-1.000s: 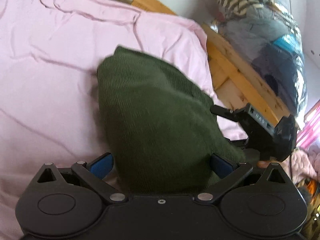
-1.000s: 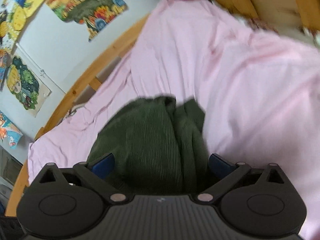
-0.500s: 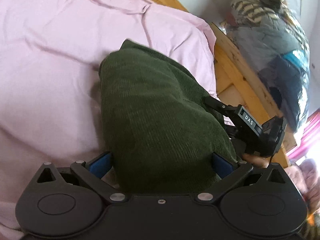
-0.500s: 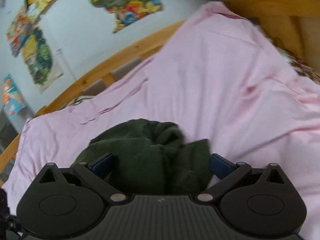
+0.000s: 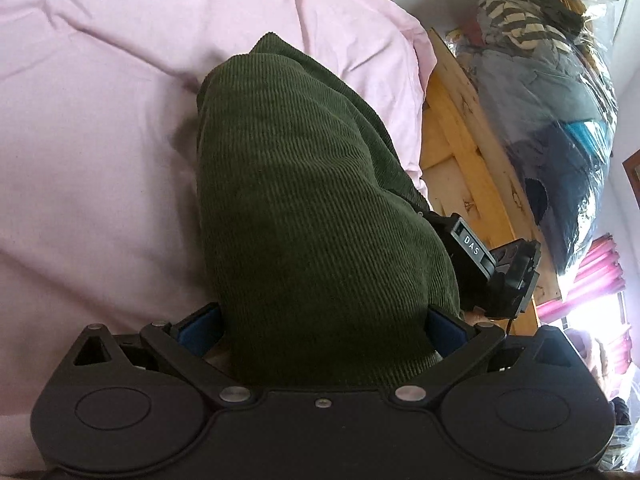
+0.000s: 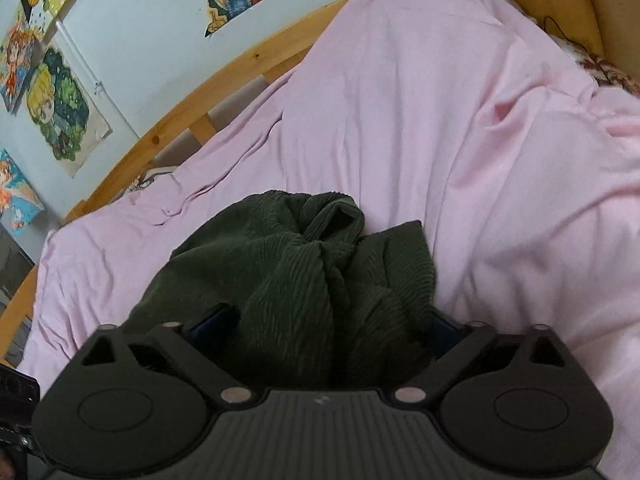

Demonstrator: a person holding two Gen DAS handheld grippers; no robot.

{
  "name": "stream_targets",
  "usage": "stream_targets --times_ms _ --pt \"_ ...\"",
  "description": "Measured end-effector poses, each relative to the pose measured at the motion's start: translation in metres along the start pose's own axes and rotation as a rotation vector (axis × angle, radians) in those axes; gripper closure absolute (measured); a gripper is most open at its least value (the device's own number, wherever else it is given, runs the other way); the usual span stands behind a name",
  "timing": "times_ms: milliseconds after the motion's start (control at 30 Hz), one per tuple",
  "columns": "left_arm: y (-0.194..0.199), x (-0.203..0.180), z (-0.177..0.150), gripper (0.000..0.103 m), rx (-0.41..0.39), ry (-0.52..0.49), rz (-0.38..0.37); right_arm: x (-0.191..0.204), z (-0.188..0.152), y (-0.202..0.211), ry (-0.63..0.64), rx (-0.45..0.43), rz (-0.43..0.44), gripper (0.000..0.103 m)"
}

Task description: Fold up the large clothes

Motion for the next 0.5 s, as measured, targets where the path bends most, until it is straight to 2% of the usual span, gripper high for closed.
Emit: stream_targets --times_ms 100,267,333,433,500 --pt "-0.003 -0.001 0.002 0.0 0.012 0.003 -0.008 -0.001 -0.005 0.003 -0.052 0.008 0.018 0.023" --pt "-0.008 -0.001 0.005 0.0 0.034 0.021 -0.014 0.002 -0.008 0.006 -0.065 -0.022 0.009 0.035" --pt "-0.007 -0.005 0.005 0.001 0.035 0.003 0.007 0.006 -0.009 0.01 -0.064 -0.039 0.008 0.047" --pt "-0.002 -0.014 0.007 0.005 0.03 -0.039 0.036 0.013 -0.011 0.019 -0.082 -0.076 0.016 0.056" --pt "0.002 -0.02 0.008 0.006 0.023 -0.063 0.028 0.021 -0.012 0.027 -0.06 -0.103 0.011 0.06"
Point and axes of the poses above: each gripper's, at about its wrist camera, not at the fingertips, and y roughly against the way its jaws point, x to its left, z to its top, the point moved 10 cm from there along -y, roughly the way its jaws point, and after that the axes turned 8 degrees about -y, right-handed, at the moved point
